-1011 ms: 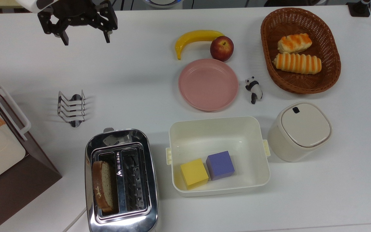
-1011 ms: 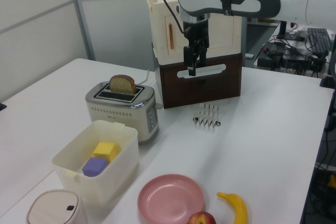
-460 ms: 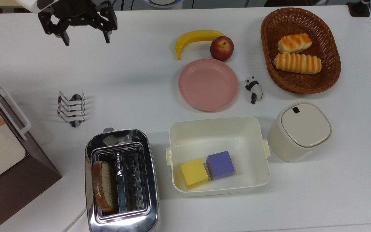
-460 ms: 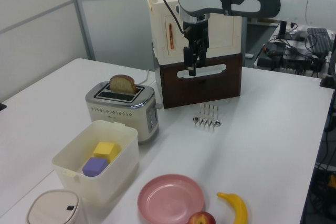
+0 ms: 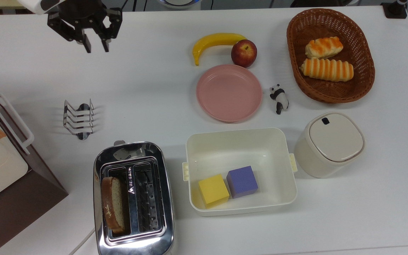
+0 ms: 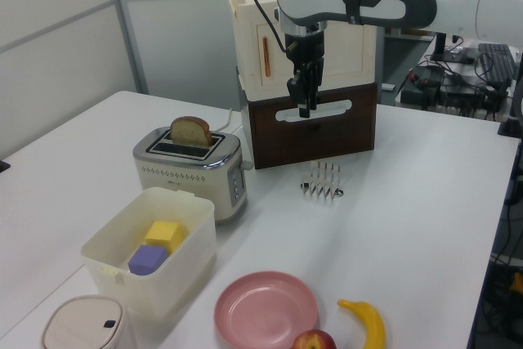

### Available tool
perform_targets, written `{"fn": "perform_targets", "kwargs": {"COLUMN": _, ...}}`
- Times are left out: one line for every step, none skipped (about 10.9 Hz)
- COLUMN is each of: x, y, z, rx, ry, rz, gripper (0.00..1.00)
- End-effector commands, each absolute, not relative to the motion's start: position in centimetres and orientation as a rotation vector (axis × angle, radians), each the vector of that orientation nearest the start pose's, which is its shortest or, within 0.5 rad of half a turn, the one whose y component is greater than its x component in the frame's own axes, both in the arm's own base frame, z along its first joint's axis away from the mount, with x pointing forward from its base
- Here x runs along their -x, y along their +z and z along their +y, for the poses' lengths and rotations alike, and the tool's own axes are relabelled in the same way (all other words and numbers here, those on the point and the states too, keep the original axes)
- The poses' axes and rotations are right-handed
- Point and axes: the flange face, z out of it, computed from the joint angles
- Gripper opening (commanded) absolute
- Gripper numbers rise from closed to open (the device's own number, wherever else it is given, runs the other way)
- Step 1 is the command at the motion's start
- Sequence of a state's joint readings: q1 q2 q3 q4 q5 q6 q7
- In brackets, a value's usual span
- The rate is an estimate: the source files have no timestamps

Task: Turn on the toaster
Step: 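Move the gripper down toward the lever on the silver toaster's side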

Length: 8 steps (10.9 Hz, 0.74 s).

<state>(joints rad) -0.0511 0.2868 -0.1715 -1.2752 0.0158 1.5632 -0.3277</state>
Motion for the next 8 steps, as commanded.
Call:
{"fn": "perform_targets", "kwargs": {"x": -61.7, "y": 59.6, "z": -11.8, "rx": 3.161, "ry": 0.040, "rz": -0.186, "gripper": 0.00}}
{"fn": "perform_targets", "kwargs": {"x": -61.8, "y": 59.5, "z": -11.9, "rx": 3.161, "ry": 0.035, "rz": -0.184, "gripper": 0.00}}
{"fn": "perform_targets", "kwargs": {"x": -62.0, "y": 59.4, "z": -11.9, "rx": 3.158, "ry": 0.028, "rz": -0.184, "gripper": 0.00}}
{"fn": "perform_targets", "kwargs": {"x": -62.1, "y": 59.2, "z": -11.9, "rx": 3.158, "ry": 0.028, "rz": -0.182, "gripper": 0.00}}
{"fn": "perform_targets", "kwargs": {"x": -62.3, "y": 59.0, "z": -12.0, "rx": 3.145, "ry": 0.022, "rz": -0.169, "gripper": 0.00}}
{"fn": "perform_targets", "kwargs": {"x": -62.5, "y": 59.3, "z": -12.0, "rx": 3.131, "ry": -0.024, "rz": -0.166, "gripper": 0.00}}
{"fn": "perform_targets", "kwargs": {"x": -63.0, "y": 59.5, "z": -12.0, "rx": 3.132, "ry": -0.095, "rz": -0.158, "gripper": 0.00}}
{"fn": "perform_targets", "kwargs": {"x": -63.8, "y": 58.8, "z": -12.1, "rx": 3.138, "ry": -0.119, "rz": -0.158, "gripper": 0.00}}
